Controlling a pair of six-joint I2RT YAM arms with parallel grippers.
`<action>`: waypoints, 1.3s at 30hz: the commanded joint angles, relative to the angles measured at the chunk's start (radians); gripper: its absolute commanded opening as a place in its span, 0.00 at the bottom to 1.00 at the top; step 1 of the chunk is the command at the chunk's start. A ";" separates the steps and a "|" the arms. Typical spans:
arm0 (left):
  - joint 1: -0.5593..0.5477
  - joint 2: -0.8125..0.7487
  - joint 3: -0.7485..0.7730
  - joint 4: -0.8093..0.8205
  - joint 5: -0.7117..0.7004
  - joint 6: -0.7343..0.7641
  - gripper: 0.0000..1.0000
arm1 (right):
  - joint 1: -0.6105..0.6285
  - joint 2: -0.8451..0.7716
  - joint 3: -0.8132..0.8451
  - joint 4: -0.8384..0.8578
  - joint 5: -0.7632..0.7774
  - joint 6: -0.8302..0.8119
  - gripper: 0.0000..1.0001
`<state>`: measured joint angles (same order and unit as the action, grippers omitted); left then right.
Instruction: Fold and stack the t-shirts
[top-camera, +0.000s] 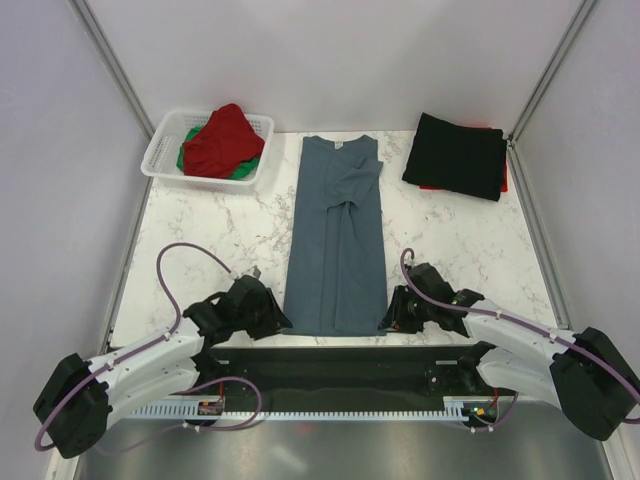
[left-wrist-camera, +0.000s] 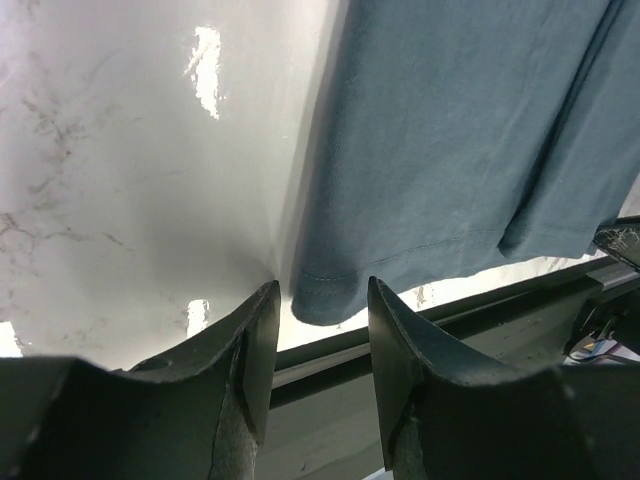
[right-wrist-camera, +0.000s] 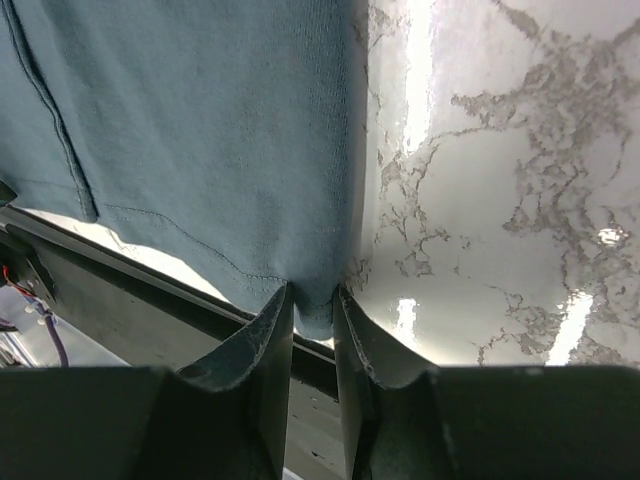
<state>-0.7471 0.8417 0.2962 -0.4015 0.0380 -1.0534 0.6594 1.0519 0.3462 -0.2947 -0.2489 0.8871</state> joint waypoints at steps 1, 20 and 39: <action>0.003 0.008 -0.026 0.056 0.007 -0.028 0.48 | 0.005 0.003 -0.039 -0.003 0.033 -0.005 0.30; -0.078 -0.145 0.018 -0.023 0.068 -0.068 0.02 | 0.006 -0.280 -0.026 -0.190 -0.041 0.076 0.00; -0.115 0.114 0.580 -0.255 -0.142 0.139 0.02 | 0.000 -0.124 0.508 -0.437 0.261 -0.074 0.00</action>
<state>-0.8738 0.9024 0.8143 -0.6292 -0.0273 -0.9997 0.6594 0.8490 0.7486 -0.7322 -0.1085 0.8925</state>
